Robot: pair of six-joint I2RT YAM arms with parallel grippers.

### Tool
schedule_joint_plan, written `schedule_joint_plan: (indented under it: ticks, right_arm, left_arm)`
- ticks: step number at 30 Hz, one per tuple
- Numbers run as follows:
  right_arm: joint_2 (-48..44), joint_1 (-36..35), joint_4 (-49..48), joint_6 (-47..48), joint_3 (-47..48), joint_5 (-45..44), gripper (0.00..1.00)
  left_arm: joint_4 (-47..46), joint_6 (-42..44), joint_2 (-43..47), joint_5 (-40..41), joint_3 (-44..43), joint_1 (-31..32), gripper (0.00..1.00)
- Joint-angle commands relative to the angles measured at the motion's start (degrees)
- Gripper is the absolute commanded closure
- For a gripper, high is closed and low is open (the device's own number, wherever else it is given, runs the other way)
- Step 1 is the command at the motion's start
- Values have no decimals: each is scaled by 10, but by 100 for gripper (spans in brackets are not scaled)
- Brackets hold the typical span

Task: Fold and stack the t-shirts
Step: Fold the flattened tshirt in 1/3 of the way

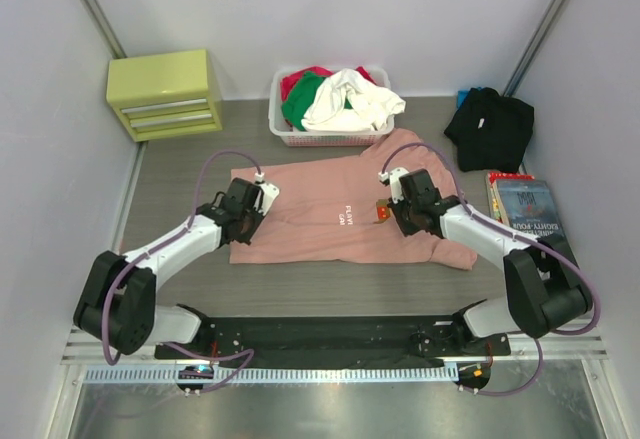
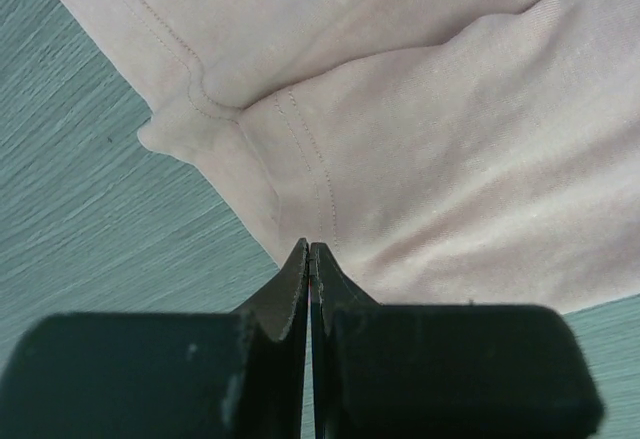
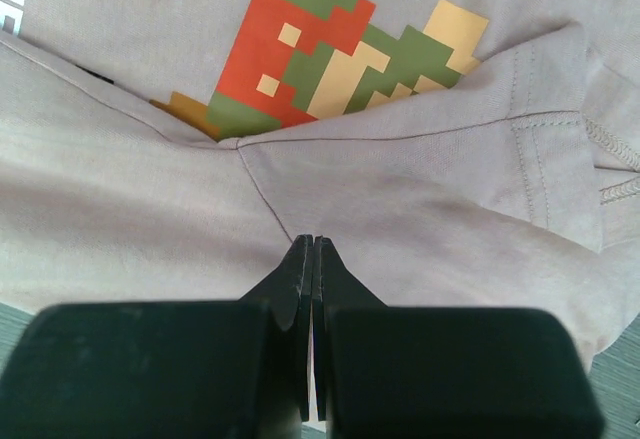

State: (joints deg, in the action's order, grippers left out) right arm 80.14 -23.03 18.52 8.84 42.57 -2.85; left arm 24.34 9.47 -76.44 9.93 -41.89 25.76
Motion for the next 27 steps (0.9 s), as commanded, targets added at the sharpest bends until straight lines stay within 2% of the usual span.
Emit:
schedule_joint_plan:
  ticks: [1,6,12,17,23,27]
  right_arm:
    - [-4,-2,-37,-2,1,-50,99]
    - [39,-2,-98,3,19,-92,99]
    - [104,-2,-109,12,54,-86,99]
    - [153,-2,-91,-8,60,-53,99]
    - [172,-2,-69,-22,50,-22,99]
    - [143,-9,-60,-24,36,-15,99]
  left_arm:
    - [-71,10,-18,50,-8,-1,100]
    - [-147,14,-45,97,-31,-1,100]
    - [-140,3,-106,8,-45,-1,100]
    - [-119,2,-157,-26,-46,0,100]
    - [-138,25,-126,-47,-2,-1,100]
    - [-149,47,-84,-55,34,-1,100]
